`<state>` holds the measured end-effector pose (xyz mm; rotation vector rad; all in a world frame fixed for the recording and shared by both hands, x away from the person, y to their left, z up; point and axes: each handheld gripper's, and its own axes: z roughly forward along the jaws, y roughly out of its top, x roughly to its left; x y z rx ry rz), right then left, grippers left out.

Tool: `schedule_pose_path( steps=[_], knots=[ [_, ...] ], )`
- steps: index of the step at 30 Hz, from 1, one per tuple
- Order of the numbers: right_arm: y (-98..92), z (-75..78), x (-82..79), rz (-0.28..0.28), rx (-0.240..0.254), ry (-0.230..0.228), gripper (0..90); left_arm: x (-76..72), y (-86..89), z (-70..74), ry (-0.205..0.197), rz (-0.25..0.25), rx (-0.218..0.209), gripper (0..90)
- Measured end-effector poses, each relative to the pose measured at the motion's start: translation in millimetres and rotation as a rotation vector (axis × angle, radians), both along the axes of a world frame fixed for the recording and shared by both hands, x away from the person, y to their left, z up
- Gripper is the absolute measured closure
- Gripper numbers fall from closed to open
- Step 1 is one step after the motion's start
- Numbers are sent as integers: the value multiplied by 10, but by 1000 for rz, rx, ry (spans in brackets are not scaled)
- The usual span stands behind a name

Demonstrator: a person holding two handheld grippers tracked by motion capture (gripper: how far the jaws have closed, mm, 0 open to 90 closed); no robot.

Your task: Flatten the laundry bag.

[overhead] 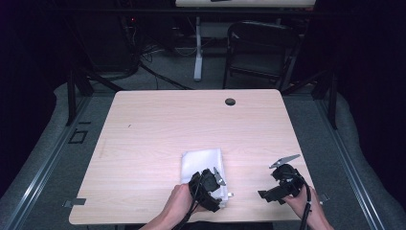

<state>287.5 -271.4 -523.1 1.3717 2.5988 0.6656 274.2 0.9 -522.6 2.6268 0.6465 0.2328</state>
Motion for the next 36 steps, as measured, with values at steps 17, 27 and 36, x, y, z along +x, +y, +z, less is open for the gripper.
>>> schedule_pose_path(
  steps=[17,27,36],
  knots=[
    [18,-12,-8,10,19,15,10,-56,73,68,-25,-48,-80,787],
    [17,-10,-9,8,-8,15,13,-77,161,164,-57,-45,-124,876],
    [16,-14,-12,2,5,10,15,-94,257,249,-83,-42,-162,877]
  ],
)
